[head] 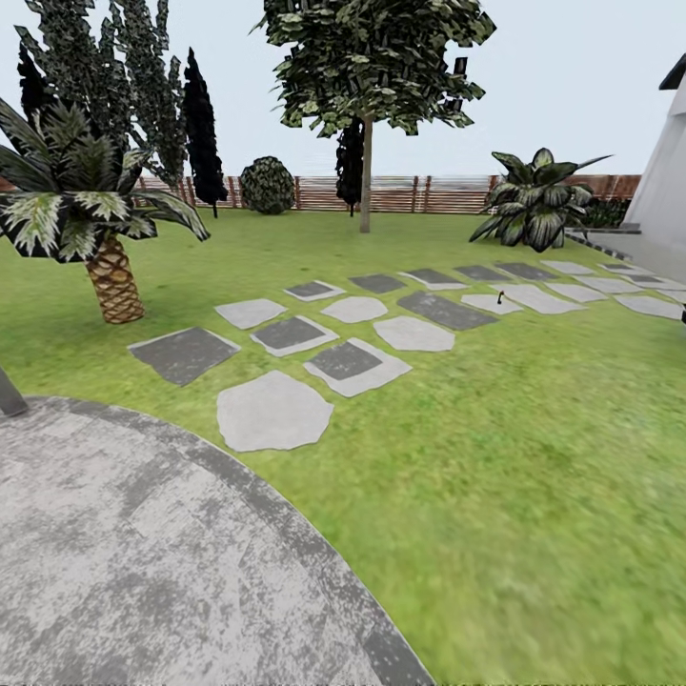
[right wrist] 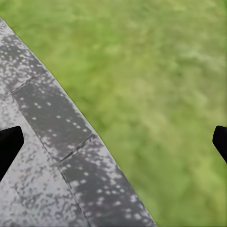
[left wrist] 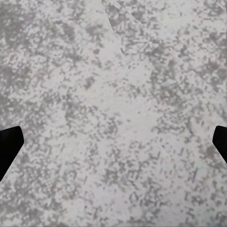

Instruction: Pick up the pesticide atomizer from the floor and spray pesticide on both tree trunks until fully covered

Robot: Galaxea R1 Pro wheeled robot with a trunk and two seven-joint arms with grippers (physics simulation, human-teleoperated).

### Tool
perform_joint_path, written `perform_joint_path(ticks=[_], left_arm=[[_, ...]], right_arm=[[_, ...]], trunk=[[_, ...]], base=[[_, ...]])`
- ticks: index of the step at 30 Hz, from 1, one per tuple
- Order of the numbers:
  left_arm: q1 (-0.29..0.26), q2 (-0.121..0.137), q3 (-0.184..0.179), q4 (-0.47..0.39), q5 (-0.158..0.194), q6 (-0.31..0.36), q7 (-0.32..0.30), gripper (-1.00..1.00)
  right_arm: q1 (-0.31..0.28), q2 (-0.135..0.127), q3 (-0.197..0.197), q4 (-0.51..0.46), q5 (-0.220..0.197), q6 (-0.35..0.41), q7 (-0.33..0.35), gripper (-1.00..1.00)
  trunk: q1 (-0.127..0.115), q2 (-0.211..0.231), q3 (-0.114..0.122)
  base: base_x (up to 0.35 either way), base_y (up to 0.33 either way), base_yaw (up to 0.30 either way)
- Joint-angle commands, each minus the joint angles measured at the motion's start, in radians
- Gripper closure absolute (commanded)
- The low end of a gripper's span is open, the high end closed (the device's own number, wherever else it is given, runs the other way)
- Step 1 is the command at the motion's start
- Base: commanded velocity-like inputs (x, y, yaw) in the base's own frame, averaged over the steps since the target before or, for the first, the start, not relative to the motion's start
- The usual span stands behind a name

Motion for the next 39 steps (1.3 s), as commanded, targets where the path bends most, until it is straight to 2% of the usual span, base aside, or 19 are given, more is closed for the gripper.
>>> perform_joint_path(ticks=[1, 13, 26, 39], left_arm=[[0.000, 0.000, 0.000, 0.000, 0.000, 0.000, 0.000, -1.00], [0.000, 0.000, 0.000, 0.000, 0.000, 0.000, 0.000, -1.00], [0.000, 0.000, 0.000, 0.000, 0.000, 0.000, 0.000, -1.00], [0.000, 0.000, 0.001, -0.002, 0.000, -0.001, 0.000, -1.00]], right_arm=[[0.000, 0.000, 0.000, 0.000, 0.000, 0.000, 0.000, -1.00], [0.000, 0.000, 0.000, 0.000, 0.000, -0.001, 0.000, -1.00], [0.000, 0.000, 0.000, 0.000, 0.000, 0.000, 0.000, -1.00], [0.000, 0.000, 0.000, 0.000, 0.000, -0.001, 0.000, -1.00]], trunk=[[0.004, -0.007, -0.003], [0.050, -0.091, -0.042], [0.100, -0.182, -0.101], [0.100, -0.182, -0.119]], base=[[0.000, 0.000, 0.000], [0.000, 0.000, 0.000], [0.000, 0.000, 0.000], [0.025, 0.009, 0.000]])
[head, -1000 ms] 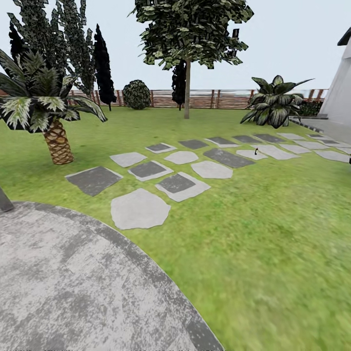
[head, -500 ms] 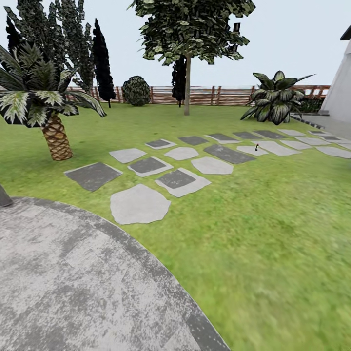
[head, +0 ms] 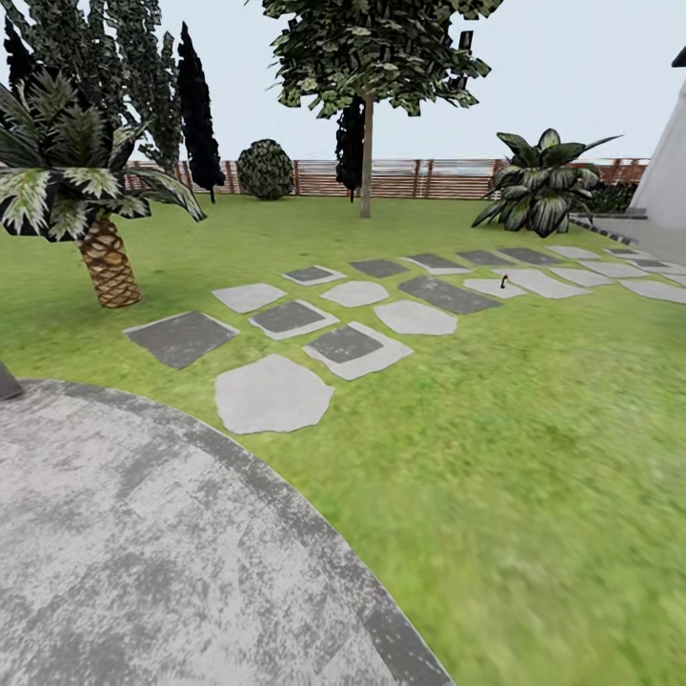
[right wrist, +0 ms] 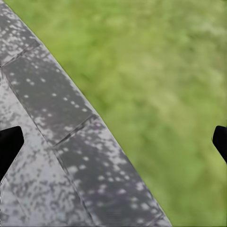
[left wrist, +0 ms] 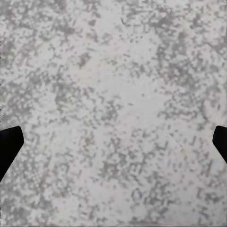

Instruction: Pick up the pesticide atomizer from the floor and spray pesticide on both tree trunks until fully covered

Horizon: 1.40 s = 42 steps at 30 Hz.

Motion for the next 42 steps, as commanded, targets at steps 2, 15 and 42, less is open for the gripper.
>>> perform_joint_path(ticks=[2, 15, 42], left_arm=[[0.000, 0.000, 0.000, 0.000, 0.000, 0.000, 0.000, -1.00], [0.000, 0.002, 0.000, 0.000, 0.000, 0.000, 0.000, -1.00], [0.000, 0.003, 0.000, 0.001, 0.000, 0.000, 0.000, -1.00]], right_arm=[[0.000, 0.000, 0.001, 0.001, 0.001, 0.000, 0.001, -1.00], [0.000, 0.000, 0.005, 0.031, 0.004, -0.001, 0.002, -1.00], [0.000, 0.001, 0.005, 0.028, 0.000, -0.001, 0.003, -1.00]], trunk=[[0.000, 0.000, 0.000], [0.000, 0.000, -0.001], [0.000, 0.000, -0.001]], base=[[0.239, 0.115, 0.000], [0.292, 0.140, 0.000], [0.336, 0.020, 0.000]])
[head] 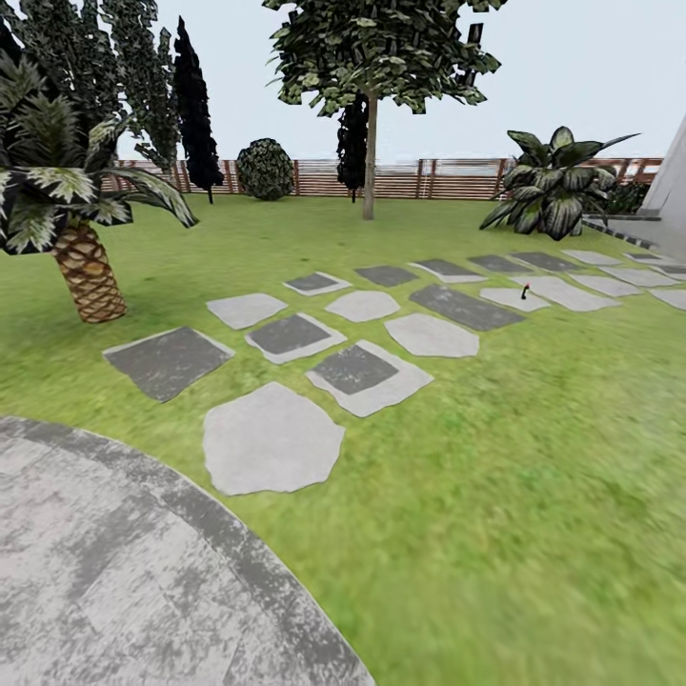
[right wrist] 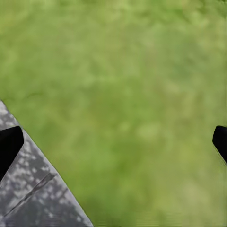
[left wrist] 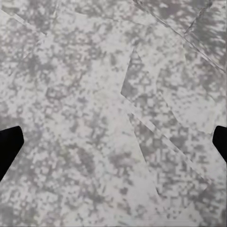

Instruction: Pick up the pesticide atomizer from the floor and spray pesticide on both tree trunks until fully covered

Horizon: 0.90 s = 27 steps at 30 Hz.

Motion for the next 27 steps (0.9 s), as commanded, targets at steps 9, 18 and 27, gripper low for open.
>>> perform_joint_path(ticks=[9, 18, 27], left_arm=[[0.000, 0.003, 0.001, 0.000, 0.000, 0.000, 0.000, -1.00], [0.000, 0.005, 0.002, -0.001, 0.000, 0.000, 0.000, -1.00], [0.000, 0.005, 0.002, 0.000, 0.000, 0.000, 0.000, -1.00]], right_arm=[[0.000, 0.000, 0.000, 0.002, 0.000, 0.000, 0.000, -1.00], [0.000, 0.000, 0.000, 0.004, 0.001, 0.000, 0.000, -1.00], [0.000, 0.000, 0.000, 0.004, 0.002, 0.000, -0.001, -1.00]], trunk=[[0.000, 0.000, 0.000], [0.000, 0.000, 0.000], [0.000, 0.000, 0.000]], base=[[0.338, 0.000, 0.000], [0.338, 0.029, 0.000], [0.338, 0.093, 0.000]])
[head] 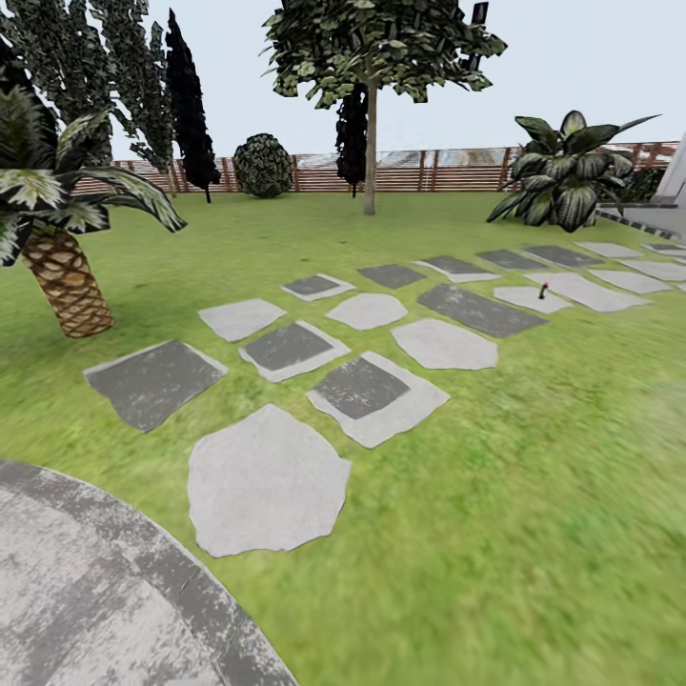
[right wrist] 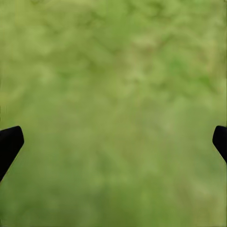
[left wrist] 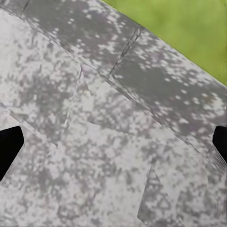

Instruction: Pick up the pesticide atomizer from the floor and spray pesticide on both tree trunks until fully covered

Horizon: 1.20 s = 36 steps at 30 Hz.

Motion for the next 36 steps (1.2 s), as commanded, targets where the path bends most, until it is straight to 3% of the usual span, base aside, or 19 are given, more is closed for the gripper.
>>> perform_joint_path(ticks=[1, 14, 36], left_arm=[[0.000, 0.000, 0.000, 0.000, 0.000, 0.000, 0.000, -1.00], [0.000, 0.000, 0.000, 0.000, 0.000, 0.000, 0.000, -1.00], [0.000, 0.000, 0.000, 0.000, 0.000, 0.000, 0.000, -1.00]], right_arm=[[0.000, 0.000, 0.000, 0.000, 0.000, 0.000, 0.000, -1.00], [0.000, 0.000, 0.000, 0.000, 0.000, 0.000, -0.001, -1.00], [0.000, 0.000, 0.000, 0.000, 0.000, 0.000, 0.000, -1.00]], trunk=[[0.000, 0.000, 0.000], [0.000, 0.000, 0.000], [0.000, 0.000, 0.000]], base=[[0.338, 0.096, 0.000], [0.338, 0.092, 0.000], [0.338, 0.004, 0.000]])
